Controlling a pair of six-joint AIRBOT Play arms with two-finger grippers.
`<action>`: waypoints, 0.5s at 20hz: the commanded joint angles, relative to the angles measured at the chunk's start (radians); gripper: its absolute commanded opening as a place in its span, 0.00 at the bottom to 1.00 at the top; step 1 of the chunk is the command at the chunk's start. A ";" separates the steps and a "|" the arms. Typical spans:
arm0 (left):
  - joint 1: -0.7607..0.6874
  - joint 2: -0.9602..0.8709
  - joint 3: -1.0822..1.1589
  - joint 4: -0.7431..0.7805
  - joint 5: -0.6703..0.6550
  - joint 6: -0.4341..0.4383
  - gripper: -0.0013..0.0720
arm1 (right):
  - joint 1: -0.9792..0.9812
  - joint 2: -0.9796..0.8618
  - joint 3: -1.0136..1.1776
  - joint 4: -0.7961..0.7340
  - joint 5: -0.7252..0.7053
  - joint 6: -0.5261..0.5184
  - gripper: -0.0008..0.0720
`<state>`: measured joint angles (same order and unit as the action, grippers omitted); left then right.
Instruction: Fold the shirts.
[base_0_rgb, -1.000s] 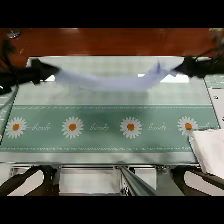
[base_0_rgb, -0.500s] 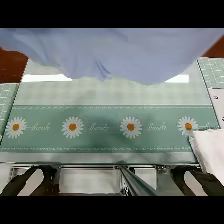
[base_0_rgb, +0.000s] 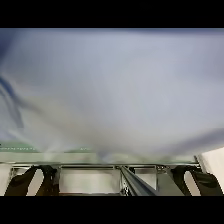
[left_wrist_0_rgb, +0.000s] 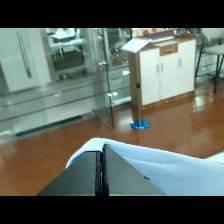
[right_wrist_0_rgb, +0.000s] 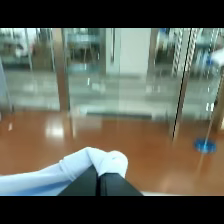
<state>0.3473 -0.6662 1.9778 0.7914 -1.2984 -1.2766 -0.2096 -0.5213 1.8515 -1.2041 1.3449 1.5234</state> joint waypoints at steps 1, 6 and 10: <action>-0.048 0.017 -0.156 0.028 -0.022 -0.019 0.05 | 0.000 0.017 -0.127 0.011 0.108 0.025 0.04; -0.057 -0.054 -0.622 -0.006 0.084 0.033 0.05 | 0.001 -0.006 -0.626 0.117 -0.084 0.014 0.04; -0.145 -0.220 -0.794 -0.005 0.325 0.080 0.05 | 0.010 -0.235 -0.840 0.242 -0.343 -0.084 0.04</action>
<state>0.2531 -0.7895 1.3178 0.7952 -1.1454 -1.2354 -0.2066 -0.6300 1.1645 -1.0584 1.1839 1.5059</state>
